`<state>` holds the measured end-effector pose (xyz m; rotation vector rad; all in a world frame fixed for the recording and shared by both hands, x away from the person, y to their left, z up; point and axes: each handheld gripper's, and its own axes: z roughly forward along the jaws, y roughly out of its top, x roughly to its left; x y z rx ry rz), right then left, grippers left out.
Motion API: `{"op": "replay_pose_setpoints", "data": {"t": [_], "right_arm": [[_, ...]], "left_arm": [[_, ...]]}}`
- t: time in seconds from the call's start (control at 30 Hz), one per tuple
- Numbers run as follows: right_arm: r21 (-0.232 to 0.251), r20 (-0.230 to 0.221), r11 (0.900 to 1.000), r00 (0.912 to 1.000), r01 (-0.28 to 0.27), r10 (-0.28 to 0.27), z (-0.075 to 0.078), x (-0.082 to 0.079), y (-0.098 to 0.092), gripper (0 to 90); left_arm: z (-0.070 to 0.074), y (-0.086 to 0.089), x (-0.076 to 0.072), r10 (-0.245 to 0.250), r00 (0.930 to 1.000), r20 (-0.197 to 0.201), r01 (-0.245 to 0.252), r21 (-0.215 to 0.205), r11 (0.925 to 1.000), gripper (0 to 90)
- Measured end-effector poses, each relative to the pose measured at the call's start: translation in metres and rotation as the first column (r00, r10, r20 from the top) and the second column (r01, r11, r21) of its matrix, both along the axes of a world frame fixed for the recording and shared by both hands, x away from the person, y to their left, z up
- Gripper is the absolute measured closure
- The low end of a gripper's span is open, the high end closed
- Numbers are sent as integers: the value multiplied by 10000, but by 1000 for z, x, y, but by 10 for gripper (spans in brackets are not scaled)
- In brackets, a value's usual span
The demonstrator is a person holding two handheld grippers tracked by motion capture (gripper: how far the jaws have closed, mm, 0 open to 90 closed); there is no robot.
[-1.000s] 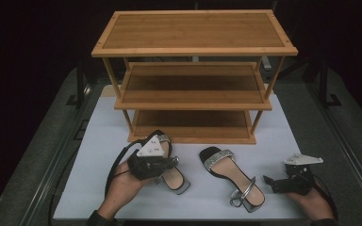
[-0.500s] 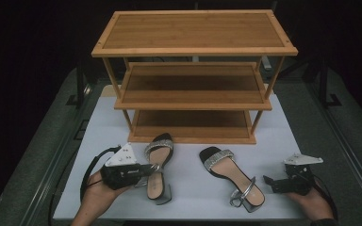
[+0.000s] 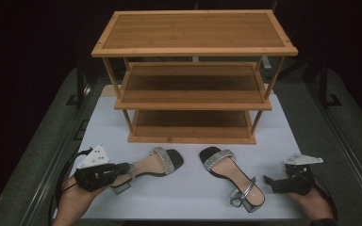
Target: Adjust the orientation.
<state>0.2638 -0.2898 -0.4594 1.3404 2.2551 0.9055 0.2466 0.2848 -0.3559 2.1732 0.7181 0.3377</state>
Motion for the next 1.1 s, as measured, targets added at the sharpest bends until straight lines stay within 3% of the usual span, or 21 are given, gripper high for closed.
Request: {"op": "replay_pose_setpoints", "data": {"t": [0.23,0.43,0.63,0.8,1.1], "right_arm": [[2,0,10000,10000,0,0,0,0,0,0],[4,-3,10000,10000,1,-1,0,0,0,0],[-2,6,10000,10000,-5,5,0,0,0,0],[-1,0,10000,10000,-2,2,0,0,0,0],[-13,-15,10000,10000,-5,5,0,0,0,0]], "left_arm": [[-1,-8,-1,-467,9989,-51,467,-133,9988,843],[-3,-3,-1,-274,9995,-151,266,-525,9983,798],[-4,4,-1,67,9993,-373,-98,-822,9966,516],[-3,15,-4,377,9983,-442,-428,-1207,9918,332],[-16,31,-21,910,9952,-352,-949,-1336,9865,148]]}}
